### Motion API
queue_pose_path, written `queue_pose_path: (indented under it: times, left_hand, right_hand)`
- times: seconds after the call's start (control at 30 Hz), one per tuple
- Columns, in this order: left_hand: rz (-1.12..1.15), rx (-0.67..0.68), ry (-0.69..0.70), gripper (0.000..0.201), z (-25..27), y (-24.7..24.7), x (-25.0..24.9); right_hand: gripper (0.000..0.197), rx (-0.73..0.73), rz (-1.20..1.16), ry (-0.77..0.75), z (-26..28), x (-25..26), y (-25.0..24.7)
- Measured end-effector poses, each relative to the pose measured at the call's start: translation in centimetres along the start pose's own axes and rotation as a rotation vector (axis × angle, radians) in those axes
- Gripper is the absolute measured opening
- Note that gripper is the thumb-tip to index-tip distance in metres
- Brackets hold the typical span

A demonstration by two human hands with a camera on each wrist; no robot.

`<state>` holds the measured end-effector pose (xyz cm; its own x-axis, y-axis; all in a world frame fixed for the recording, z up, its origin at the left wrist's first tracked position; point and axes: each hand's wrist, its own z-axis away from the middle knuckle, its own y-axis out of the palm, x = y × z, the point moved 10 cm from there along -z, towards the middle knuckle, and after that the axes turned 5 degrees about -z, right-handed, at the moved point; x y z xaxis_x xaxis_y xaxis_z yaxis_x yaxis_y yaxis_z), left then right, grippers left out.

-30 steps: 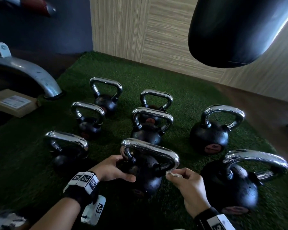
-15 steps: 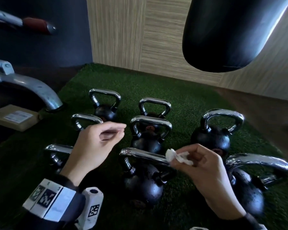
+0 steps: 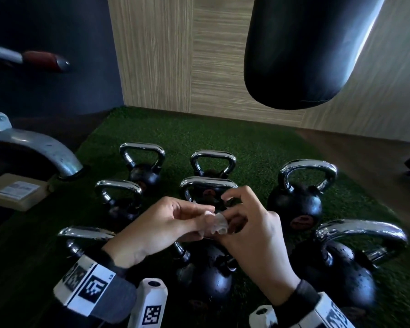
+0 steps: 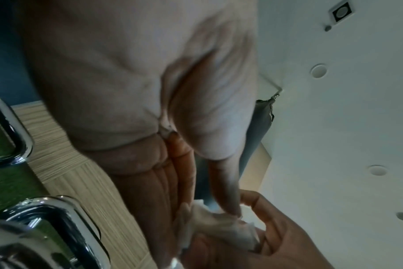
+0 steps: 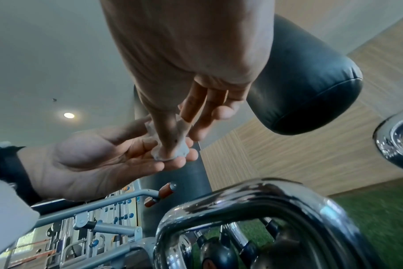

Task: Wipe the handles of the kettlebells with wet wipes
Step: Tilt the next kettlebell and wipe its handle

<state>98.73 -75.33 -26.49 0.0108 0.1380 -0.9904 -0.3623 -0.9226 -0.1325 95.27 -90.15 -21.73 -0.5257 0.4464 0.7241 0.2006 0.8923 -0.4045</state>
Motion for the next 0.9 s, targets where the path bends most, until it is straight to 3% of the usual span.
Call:
queue_pose_path:
  times: [0.2, 0.27, 0.33, 0.4, 0.47, 0.57, 0.63, 0.7, 0.8, 0.9]
  left_hand:
    - [-0.053, -0.023, 0.010, 0.034, -0.7, 0.1, 0.5]
    - [-0.128, -0.110, 0.089, 0.032, -0.8, -0.8, 0.1]
    - [-0.357, -0.269, 0.248, 0.031, -0.4, -2.2, -1.0]
    - [-0.616, -0.376, 0.445, 0.034, 0.5, -2.5, -2.4]
    - [-0.793, -0.331, 0.575, 0.037, 0.8, -0.9, -2.6]
    - [-0.926, -0.231, 0.570, 0.039, 0.1, 1.1, -1.0]
    - [-0.976, -0.241, 0.564, 0.038, 0.0, 1.6, -0.2]
    - [-1.046, -0.239, 0.586, 0.035, 0.0, 2.4, 0.2]
    - [-1.086, -0.201, 0.597, 0.034, -0.3, 3.7, 0.9]
    - [-1.041, -0.246, 0.595, 0.038, -0.3, 2.2, 1.4]
  right_hand:
    - [0.064, -0.060, -0.004, -0.046, 0.4, -0.9, -0.4]
    - [0.078, -0.032, 0.025, -0.013, 0.9, -2.5, -1.0]
    - [0.088, -0.003, 0.072, 0.049, 1.8, -4.9, -1.7]
    - [0.078, -0.026, 0.070, 0.163, 3.2, -8.4, -2.5]
    - [0.068, -0.028, -0.038, 0.387, 5.2, -13.3, -2.1]
    - [0.063, 0.157, -0.275, 0.653, 8.5, -18.3, 2.7]
    - [0.061, 0.187, -0.400, 0.696, 9.5, -18.4, 5.1]
    - [0.048, 0.120, -0.433, 0.687, 9.8, -18.6, 5.6]
    - [0.034, 0.006, -0.318, 0.682, 10.4, -20.4, 5.4]
    - [0.032, -0.028, -0.263, 0.663, 10.8, -20.6, 5.4]
